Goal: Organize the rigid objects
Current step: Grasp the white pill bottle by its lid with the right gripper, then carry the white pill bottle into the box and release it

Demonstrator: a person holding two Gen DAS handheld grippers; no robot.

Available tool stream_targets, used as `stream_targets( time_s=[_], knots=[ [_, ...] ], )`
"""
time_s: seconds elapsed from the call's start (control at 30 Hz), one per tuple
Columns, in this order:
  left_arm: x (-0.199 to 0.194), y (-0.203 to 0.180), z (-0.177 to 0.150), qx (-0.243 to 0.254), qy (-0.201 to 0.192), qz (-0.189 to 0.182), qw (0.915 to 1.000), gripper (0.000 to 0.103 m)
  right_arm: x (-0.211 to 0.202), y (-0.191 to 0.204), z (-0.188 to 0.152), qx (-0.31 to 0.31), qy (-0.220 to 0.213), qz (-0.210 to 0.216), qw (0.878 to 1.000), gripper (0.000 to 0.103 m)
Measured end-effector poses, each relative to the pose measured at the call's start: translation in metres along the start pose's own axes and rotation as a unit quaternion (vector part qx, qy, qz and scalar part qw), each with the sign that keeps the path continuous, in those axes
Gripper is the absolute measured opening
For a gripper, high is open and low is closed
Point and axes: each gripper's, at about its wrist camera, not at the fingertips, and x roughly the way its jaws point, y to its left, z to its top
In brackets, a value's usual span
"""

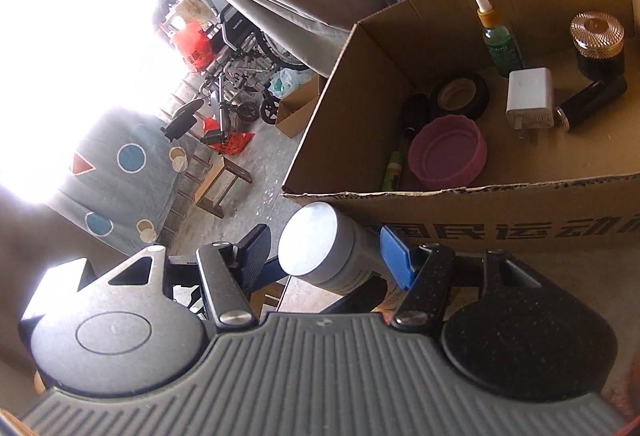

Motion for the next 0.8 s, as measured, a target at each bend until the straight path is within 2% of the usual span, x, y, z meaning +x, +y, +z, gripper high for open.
stream_targets(
  time_s=[0.23, 0.5, 0.8],
  knots=[
    [0.003, -0.003, 0.003, 0.003, 0.007, 0.0, 1.0, 0.065, 0.008, -0.003, 0.002, 0.008, 0.007, 0.002, 1.0, 0.054],
    [0.005, -0.004, 0.004, 0.006, 0.008, -0.003, 0.9999, 0.054, 0.013, -0.003, 0.0, 0.01, 0.012, 0.004, 1.0, 0.047],
    [0.005, -0.002, 0.004, 0.002, 0.004, -0.004, 1.0, 0.054, 0.017, -0.007, 0.001, 0.009, 0.014, 0.008, 1.0, 0.043]
  ],
)
